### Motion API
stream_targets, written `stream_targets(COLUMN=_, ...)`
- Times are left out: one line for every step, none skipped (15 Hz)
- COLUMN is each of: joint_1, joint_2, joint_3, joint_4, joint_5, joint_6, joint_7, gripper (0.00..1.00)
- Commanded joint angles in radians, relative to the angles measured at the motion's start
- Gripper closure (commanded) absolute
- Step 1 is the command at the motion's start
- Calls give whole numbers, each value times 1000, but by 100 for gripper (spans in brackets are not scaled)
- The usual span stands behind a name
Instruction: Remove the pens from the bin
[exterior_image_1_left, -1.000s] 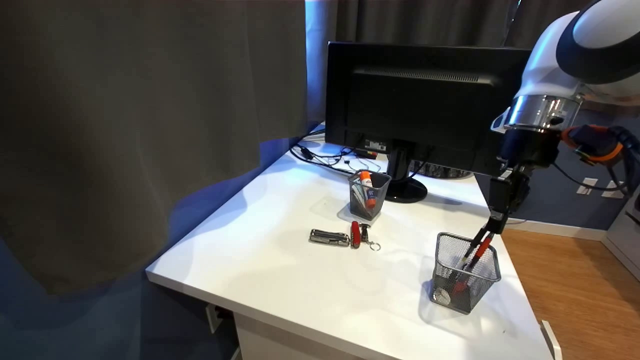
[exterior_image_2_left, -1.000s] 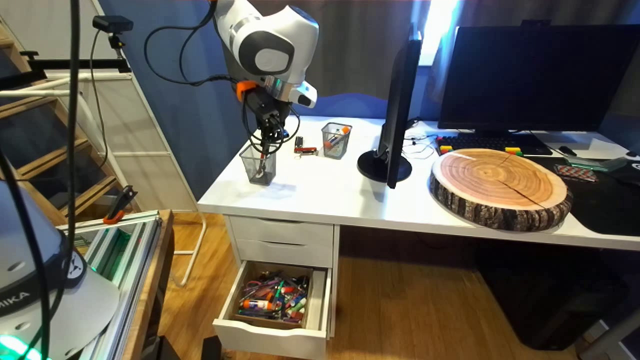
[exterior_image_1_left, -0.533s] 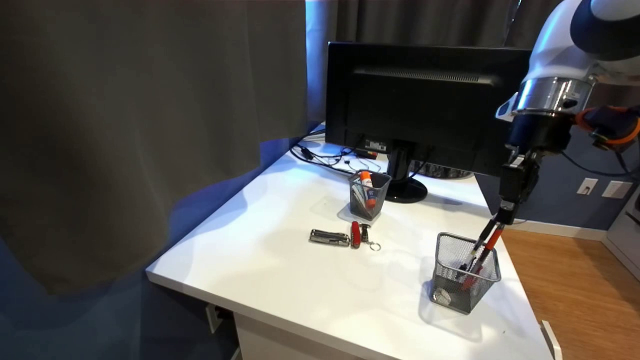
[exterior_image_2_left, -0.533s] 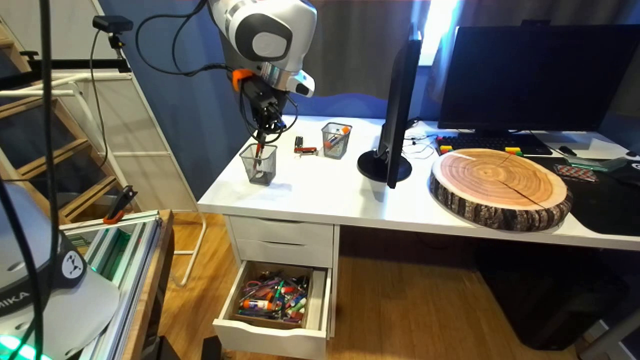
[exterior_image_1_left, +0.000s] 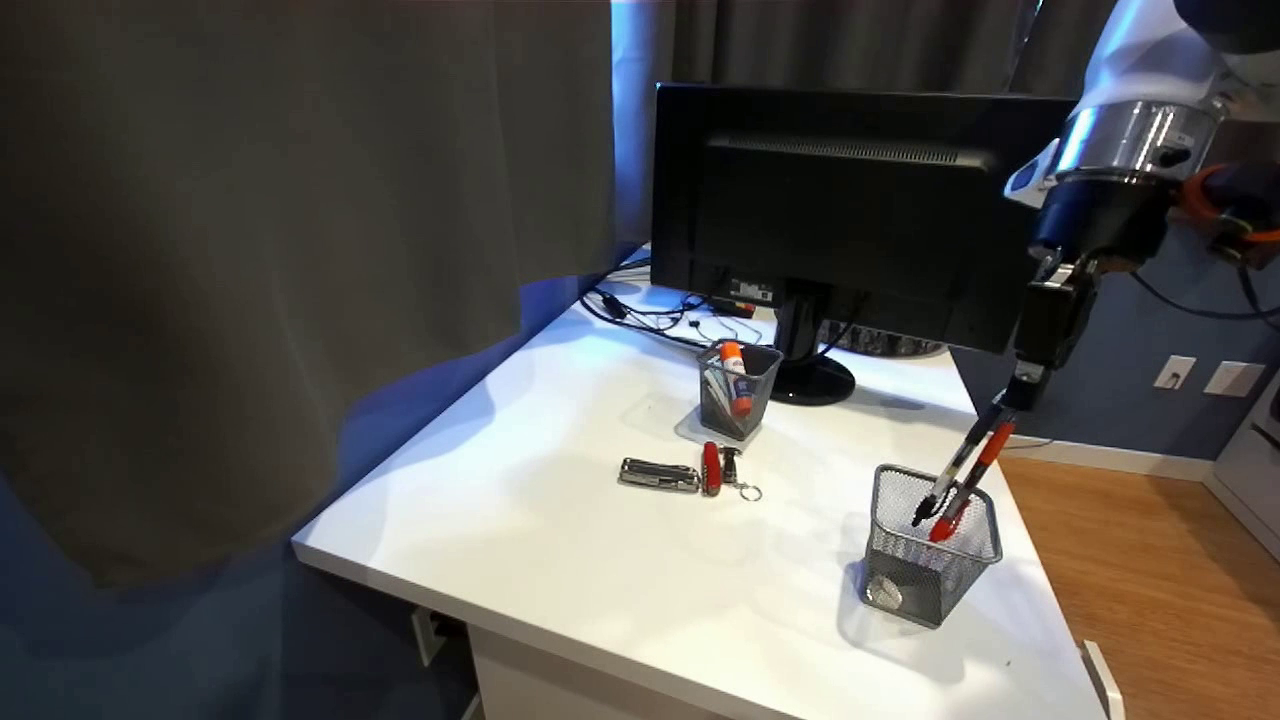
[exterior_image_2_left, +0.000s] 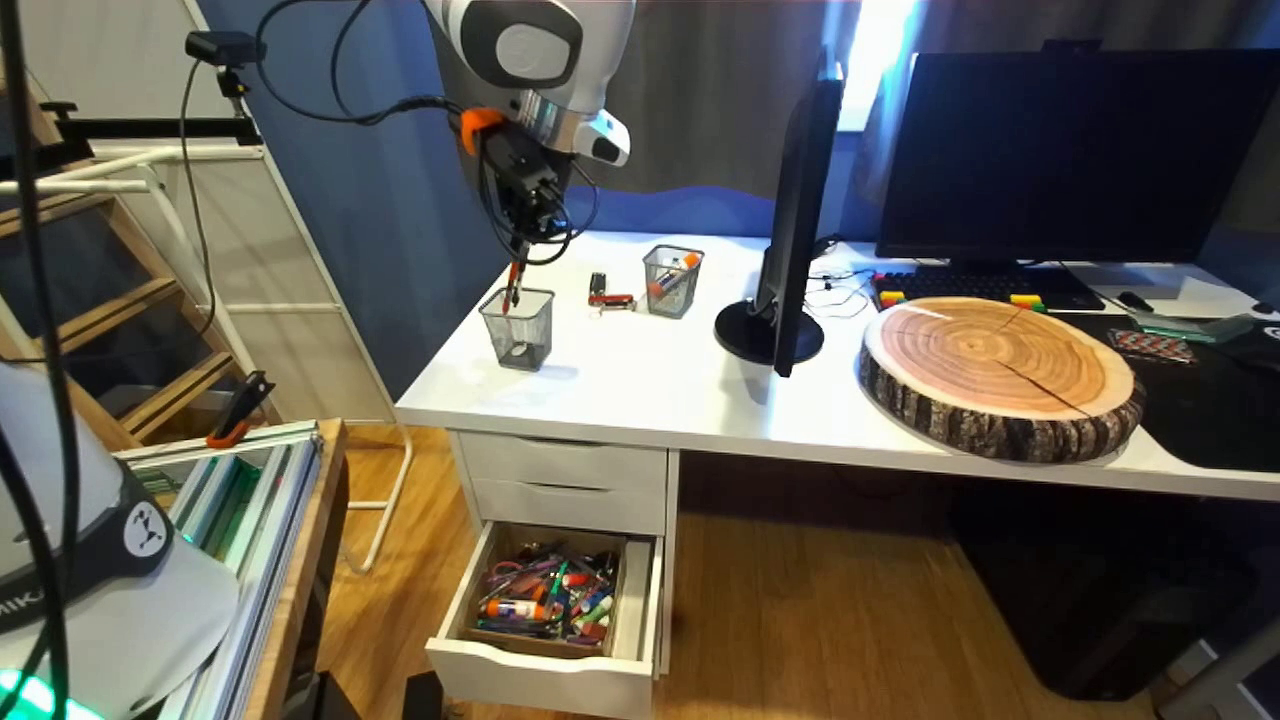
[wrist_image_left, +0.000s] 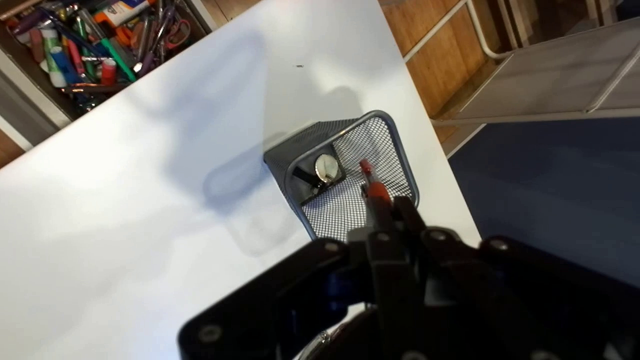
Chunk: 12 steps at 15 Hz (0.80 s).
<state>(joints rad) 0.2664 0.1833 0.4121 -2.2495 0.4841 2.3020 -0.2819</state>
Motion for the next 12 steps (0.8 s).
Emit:
stream_targets(joint_1=-17, joint_2=-76, joint_3=-9, joint_4=-39, joint_5=74, joint_6=-33, joint_7=-69, gripper=98)
stream_targets(joint_1=-19, joint_2=-88, joint_3=-13, joint_4=-43, joint_5=91, joint_6=-32, joint_7=-82, gripper=98)
stream_targets(joint_1=-22, joint_2=-100, joint_3=-18, joint_4=-48, joint_5=109, joint_6=-31, joint_7=-96, gripper=98)
stream_targets(joint_1=-25, joint_2=-110, joint_3=-23, joint_4=-53, joint_5=128, joint_6=-27, joint_7=-108, gripper=98)
stream_targets(joint_1=-26, joint_2=-118, joint_3=-28, joint_4=-58, joint_5=149, joint_6=-23, joint_7=-121, gripper=98)
stream_targets(joint_1=-26, joint_2=-126, joint_3=-36, joint_4=-65, joint_5=171, joint_6=-17, joint_7=-134, gripper=98)
stream_targets(joint_1=-26, joint_2=-132, joint_3=-43, joint_4=-70, joint_5=195, joint_6=-10, joint_7=-148, gripper=98)
stream_targets(joint_1=-26, joint_2=-137, joint_3=-51, joint_4=-73, joint_5=219, joint_6=-4, joint_7=-158, gripper=98)
stream_targets(joint_1=-26, joint_2=-140, joint_3=-59, joint_4=-76, joint_5=243, joint_6=1, joint_7=-171, gripper=98)
stream_targets(joint_1=-26, joint_2=-141, joint_3=-66, joint_4=-79, joint_5=267, joint_6=8, joint_7=-182, gripper=98)
stream_targets(joint_1=-26, joint_2=-141, joint_3=-74, joint_4=-81, joint_5=293, joint_6=14, joint_7=-196, gripper=98)
stream_targets(joint_1=-26, joint_2=-140, joint_3=-80, joint_4=-84, joint_5=317, joint_6=22, joint_7=-206, gripper=98)
